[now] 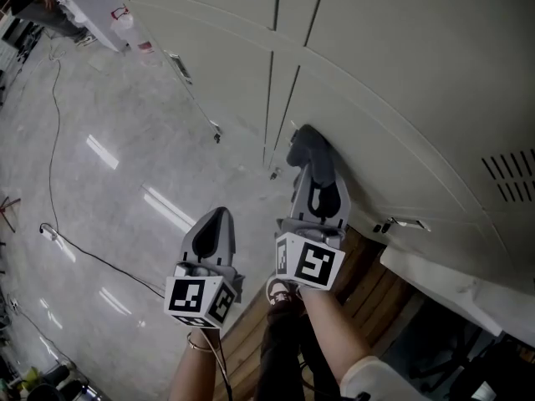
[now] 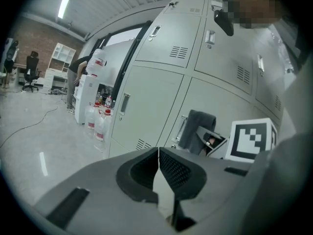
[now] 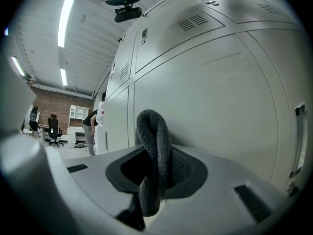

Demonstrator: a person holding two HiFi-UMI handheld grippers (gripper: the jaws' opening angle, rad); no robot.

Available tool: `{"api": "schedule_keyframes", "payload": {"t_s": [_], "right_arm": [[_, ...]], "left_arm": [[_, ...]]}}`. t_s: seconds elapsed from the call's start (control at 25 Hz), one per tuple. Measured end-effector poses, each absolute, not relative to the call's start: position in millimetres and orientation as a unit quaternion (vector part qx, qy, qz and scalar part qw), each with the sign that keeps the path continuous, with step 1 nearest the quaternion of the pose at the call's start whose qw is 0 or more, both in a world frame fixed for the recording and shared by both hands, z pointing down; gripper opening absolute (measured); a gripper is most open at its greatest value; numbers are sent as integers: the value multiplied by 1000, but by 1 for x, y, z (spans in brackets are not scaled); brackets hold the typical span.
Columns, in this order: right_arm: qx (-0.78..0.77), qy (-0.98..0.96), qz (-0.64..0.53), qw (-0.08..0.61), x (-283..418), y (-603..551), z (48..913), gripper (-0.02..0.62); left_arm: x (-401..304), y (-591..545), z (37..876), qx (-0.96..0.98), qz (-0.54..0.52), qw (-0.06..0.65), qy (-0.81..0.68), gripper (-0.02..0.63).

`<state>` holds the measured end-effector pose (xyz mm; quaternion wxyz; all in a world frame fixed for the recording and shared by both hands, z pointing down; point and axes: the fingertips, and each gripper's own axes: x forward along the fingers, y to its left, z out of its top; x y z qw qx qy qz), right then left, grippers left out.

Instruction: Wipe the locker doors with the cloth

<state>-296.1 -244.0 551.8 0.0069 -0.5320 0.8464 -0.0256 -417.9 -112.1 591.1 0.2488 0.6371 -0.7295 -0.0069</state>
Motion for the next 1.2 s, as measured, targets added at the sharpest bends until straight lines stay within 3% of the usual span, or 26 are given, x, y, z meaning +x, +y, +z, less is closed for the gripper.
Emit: {"api": "schedule_keyframes", "payload": {"t_s": [1.2], "right_arm": [[-640,768,-16,-19,-82,-205,543,77]], "left_arm": [[-270,-127,581,707,-8,250,-662,11]]}}
